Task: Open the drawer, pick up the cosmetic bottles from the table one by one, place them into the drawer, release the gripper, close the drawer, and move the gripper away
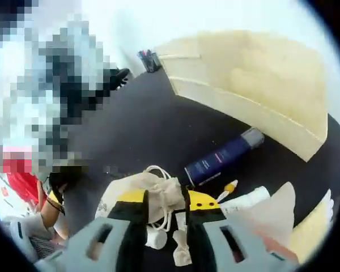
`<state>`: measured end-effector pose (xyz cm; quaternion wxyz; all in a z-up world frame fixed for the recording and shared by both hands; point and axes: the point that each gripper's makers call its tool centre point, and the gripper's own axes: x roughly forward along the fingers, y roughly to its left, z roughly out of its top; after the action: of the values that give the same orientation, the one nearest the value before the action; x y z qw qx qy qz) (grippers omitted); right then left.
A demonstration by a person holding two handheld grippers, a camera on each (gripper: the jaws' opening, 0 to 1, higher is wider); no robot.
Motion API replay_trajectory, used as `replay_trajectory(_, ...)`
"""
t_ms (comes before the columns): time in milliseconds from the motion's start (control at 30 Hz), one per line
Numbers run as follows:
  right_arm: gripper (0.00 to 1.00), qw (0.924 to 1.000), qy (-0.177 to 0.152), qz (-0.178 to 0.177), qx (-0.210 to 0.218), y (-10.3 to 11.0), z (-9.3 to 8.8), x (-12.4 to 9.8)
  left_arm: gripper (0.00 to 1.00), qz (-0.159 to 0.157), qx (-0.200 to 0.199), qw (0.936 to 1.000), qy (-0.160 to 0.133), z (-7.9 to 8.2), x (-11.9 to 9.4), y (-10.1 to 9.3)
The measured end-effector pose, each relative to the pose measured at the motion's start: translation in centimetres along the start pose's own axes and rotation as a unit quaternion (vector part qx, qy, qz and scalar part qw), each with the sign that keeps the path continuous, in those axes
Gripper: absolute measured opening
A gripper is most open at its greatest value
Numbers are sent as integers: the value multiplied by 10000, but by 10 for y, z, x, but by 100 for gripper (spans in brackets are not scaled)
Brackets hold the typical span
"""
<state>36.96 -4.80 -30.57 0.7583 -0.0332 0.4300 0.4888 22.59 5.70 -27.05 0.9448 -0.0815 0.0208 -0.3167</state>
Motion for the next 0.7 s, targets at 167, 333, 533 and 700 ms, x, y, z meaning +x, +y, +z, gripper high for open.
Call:
replay_trajectory(167,0,9992,-1,-61,-383,6,1,-4,59,15,42,10000,41,-2,1,1)
replay_trajectory(333,0,9969,-313,-47,-714,11,13,-15,58,52,32,10000,50,-2,1,3)
replay_trajectory(533,0,9835,-876,-236,-1568,40,28,-37,58,59,22,10000,42,-2,1,5)
replay_trajectory(700,0,9711,-1121,-425,-2065,51,45,-54,59,56,4,10000,44,-2,2,5)
